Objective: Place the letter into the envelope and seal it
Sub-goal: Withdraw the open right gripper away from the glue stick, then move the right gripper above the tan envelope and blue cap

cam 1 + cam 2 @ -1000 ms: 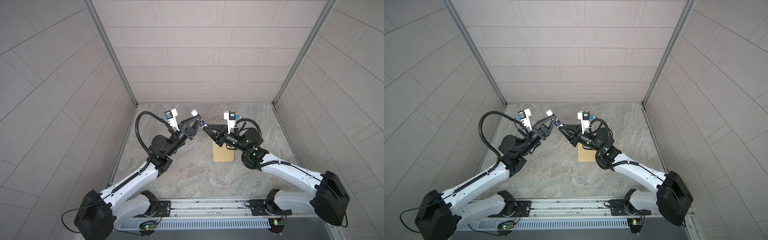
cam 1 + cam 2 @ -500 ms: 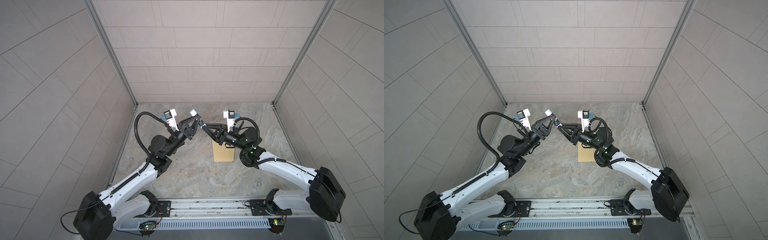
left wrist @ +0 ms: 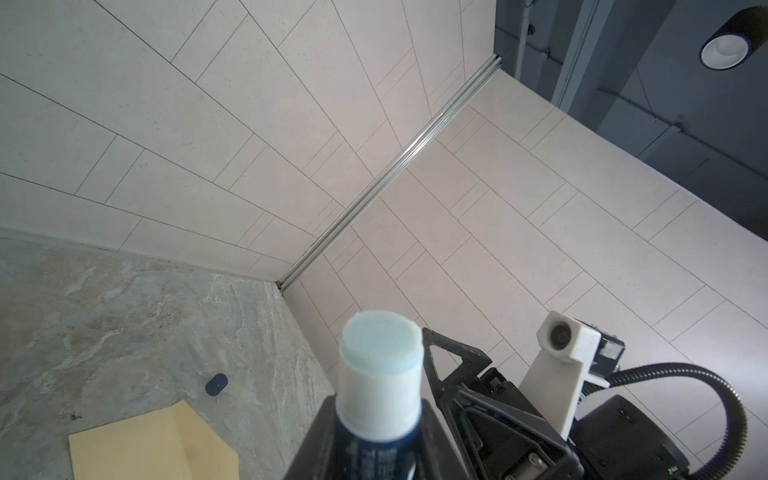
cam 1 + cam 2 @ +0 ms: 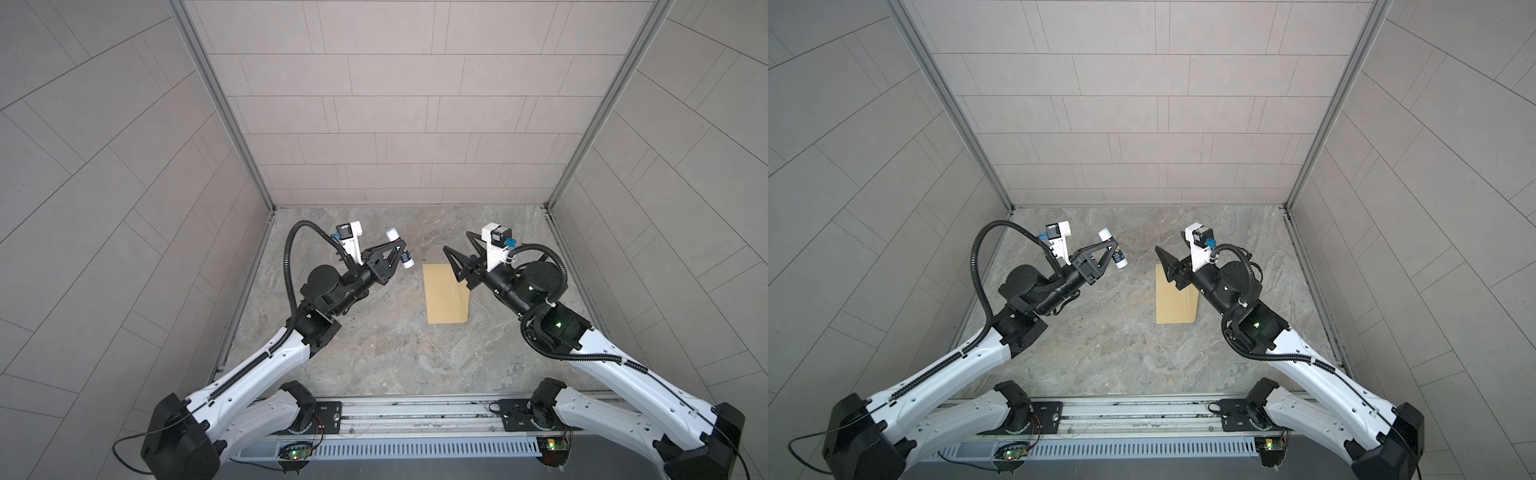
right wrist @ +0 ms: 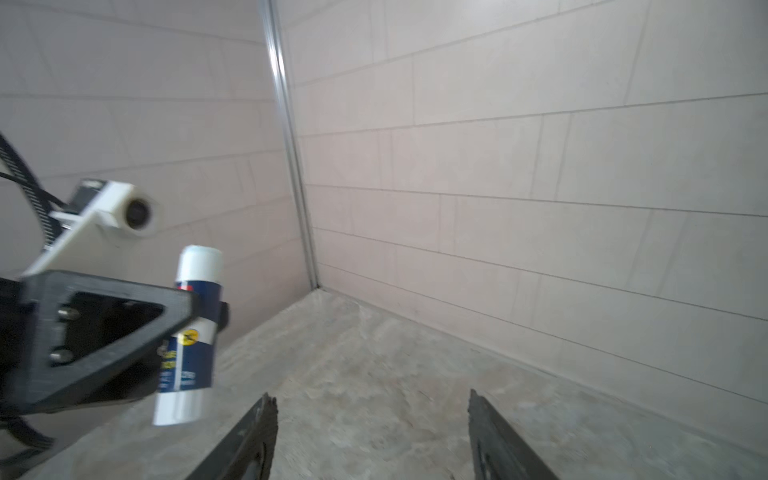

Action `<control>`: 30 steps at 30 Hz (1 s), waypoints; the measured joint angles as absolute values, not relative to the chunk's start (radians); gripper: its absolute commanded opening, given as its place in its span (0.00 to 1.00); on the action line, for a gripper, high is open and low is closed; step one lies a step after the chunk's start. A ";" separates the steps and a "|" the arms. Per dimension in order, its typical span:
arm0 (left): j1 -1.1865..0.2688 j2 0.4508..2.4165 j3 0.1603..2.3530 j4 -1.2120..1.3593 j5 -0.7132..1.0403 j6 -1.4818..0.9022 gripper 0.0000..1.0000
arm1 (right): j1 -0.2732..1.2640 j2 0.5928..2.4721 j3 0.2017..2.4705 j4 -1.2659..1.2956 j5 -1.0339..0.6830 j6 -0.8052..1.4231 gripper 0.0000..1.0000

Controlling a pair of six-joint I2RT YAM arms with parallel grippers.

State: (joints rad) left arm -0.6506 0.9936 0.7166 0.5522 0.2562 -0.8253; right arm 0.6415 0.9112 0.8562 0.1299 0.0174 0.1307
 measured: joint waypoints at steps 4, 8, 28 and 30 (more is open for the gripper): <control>-0.651 0.993 0.731 0.473 0.274 -0.791 0.00 | 0.562 0.962 0.920 -0.067 0.048 0.129 0.76; -0.651 0.993 0.735 0.426 0.291 -0.766 0.00 | 0.482 1.067 0.990 -0.220 0.031 0.157 0.78; -0.651 0.995 0.736 0.385 0.322 -0.736 0.00 | 0.299 1.700 1.283 -0.535 -0.115 0.256 0.61; -0.651 0.998 0.736 0.384 0.322 -0.730 0.00 | 0.284 1.760 1.330 -0.569 -0.129 0.269 0.59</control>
State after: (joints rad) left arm -0.6506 0.9977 0.7364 0.3843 0.3218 -0.7296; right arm 0.2844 1.7603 1.3300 -0.5690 -0.1287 0.2687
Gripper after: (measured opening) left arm 0.272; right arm 0.604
